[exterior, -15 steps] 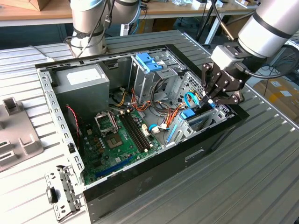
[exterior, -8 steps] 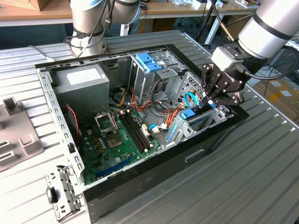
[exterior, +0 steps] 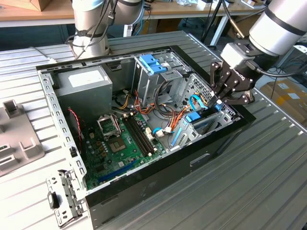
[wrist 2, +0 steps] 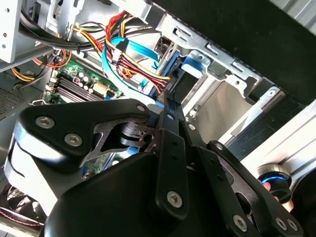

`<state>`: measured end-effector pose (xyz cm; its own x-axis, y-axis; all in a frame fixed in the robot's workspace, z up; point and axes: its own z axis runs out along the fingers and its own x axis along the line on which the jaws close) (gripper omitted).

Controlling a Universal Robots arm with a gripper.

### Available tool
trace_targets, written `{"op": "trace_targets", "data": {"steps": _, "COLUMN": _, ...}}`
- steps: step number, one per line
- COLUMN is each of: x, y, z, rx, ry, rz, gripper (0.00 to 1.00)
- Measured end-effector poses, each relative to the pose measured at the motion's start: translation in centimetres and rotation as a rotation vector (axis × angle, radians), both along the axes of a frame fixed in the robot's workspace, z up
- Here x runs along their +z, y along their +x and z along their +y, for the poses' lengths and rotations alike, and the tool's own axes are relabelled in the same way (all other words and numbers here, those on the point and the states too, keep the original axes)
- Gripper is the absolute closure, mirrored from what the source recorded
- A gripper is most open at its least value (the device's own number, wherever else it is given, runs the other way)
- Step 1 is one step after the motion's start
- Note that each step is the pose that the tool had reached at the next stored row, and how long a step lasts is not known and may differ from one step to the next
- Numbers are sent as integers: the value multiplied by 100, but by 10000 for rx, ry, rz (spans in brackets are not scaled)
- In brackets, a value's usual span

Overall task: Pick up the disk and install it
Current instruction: 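Insert the second disk wire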

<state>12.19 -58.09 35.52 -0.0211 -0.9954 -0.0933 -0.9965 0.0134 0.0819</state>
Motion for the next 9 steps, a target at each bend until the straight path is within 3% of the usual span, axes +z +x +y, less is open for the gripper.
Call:
{"op": "trace_targets", "data": {"steps": 4, "x": 82, "y": 77, "z": 0, "rx": 1, "ry": 1, "rz": 4, "gripper": 89}}
{"op": "trace_targets", "data": {"steps": 9, "x": 137, "y": 143, "z": 0, "rx": 0, "ry": -1, "rz": 13, "gripper": 89}}
